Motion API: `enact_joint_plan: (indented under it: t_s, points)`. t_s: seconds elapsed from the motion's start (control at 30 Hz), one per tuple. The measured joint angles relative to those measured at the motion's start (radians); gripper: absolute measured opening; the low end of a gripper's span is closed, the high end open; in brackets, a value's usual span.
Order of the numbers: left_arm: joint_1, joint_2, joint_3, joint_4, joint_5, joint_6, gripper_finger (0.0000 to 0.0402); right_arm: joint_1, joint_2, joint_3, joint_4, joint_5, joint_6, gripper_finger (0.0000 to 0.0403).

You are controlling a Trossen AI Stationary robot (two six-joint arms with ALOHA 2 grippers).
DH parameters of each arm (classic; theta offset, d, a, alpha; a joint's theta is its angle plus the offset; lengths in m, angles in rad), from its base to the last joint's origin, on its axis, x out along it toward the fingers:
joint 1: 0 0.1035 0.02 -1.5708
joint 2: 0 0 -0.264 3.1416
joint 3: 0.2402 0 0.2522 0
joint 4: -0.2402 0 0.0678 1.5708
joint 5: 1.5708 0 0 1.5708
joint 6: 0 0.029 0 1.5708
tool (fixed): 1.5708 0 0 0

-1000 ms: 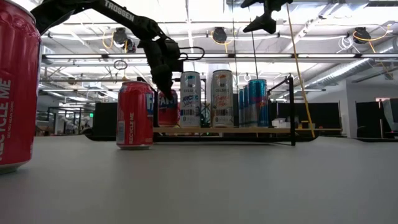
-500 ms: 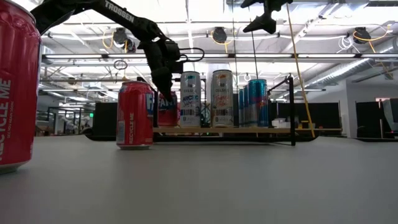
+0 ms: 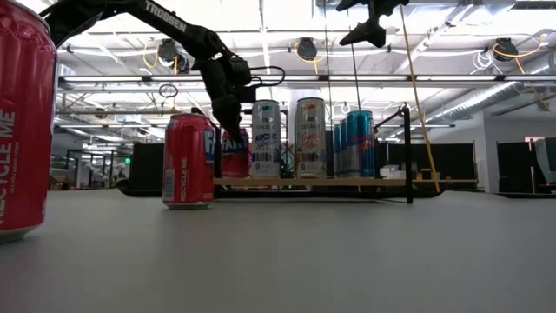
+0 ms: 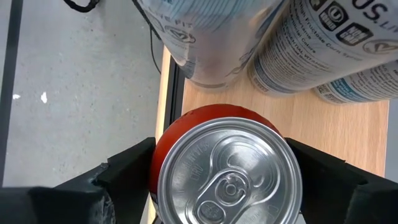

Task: Place canned beverage on shelf
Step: Put the middle right red soda can on the shelf

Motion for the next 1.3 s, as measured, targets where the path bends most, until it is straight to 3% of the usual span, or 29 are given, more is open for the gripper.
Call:
enact_joint_plan:
  t_s: [0.47, 0.77, 1.3]
  points:
    - [0.000, 0.004, -0.003, -0.005, -0.006, 0.026, 0.0324, 0.000, 0.000, 0.000, 0.000, 0.000, -0.003, 0.0311]
    - [-0.001, 0.007, -0.001, 0.011, -0.007, 0.026, 0.0392, 0.000, 0.000, 0.000, 0.000, 0.000, 0.000, 0.0311]
    - [-0.044, 0.005, 0.197, -0.104, -0.110, 0.027, 0.0397, 0.000, 0.000, 0.000, 0.000, 0.024, -0.003, 0.0311]
